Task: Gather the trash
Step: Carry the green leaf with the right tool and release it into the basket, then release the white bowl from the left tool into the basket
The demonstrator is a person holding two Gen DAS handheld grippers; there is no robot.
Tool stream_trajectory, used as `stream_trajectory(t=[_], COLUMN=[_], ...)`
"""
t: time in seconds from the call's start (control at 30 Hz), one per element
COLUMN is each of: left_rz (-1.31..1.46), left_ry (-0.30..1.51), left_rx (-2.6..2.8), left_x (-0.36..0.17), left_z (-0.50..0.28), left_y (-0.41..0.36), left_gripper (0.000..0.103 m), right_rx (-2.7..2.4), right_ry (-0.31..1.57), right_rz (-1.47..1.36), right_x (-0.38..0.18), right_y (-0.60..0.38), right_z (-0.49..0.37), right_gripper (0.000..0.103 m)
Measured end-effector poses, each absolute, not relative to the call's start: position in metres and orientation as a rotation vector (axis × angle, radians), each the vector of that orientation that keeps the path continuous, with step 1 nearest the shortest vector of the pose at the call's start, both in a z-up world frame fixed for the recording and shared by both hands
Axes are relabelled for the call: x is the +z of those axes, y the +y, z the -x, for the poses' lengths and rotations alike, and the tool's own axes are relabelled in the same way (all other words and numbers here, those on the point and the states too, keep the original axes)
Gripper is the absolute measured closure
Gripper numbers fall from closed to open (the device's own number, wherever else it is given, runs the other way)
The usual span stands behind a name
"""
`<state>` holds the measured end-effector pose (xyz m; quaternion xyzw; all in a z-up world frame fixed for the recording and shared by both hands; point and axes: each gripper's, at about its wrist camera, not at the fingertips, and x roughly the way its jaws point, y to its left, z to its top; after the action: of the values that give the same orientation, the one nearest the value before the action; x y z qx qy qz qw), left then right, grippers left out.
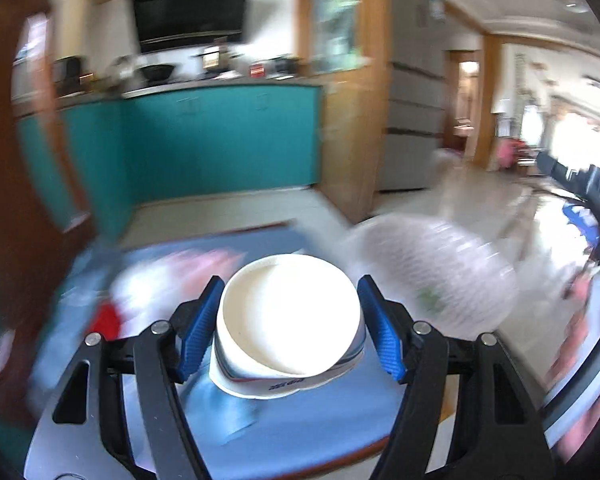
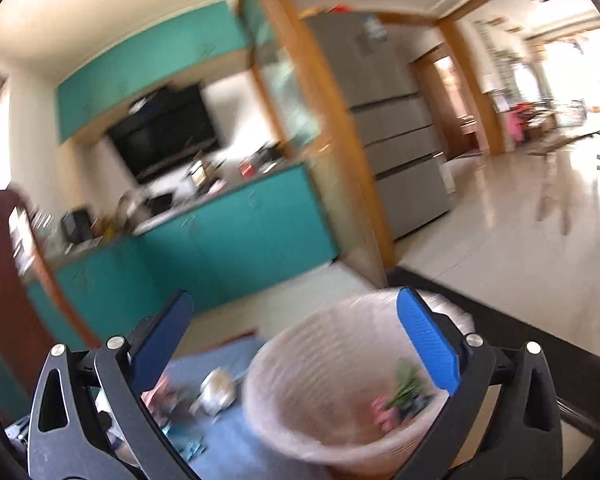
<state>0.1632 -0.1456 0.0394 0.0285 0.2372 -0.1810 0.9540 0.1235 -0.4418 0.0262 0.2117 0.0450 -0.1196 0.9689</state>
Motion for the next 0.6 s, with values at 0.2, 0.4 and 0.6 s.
stream_trajectory(t=[0.2,0.4,0.6], left_rz=[-0.041,-0.042,-0.046], left_ry=[0.499,0.591,0.550], left_rx=[-0.519,-0.326,-0.145], left_x=[0.061,0.035,0.034], left_z=[-0.219,-0.217,-0.156], left_y=[-0.260,-0.205,-0.084], left_gripper=[0.013,0.008,0.004], right_rx=[-0.398,-0.315,-0.121], right_ry=[-0.012,0.088,0.272], right_rz=[-0.576,-0.550,-0.425], right_x=[0.022,0.012,0.007], right_y=[-0.492,-0.485,-0.434], right_z=[-0.099,-0.123,-0.153], right_gripper=[0.003,0.003,0.003])
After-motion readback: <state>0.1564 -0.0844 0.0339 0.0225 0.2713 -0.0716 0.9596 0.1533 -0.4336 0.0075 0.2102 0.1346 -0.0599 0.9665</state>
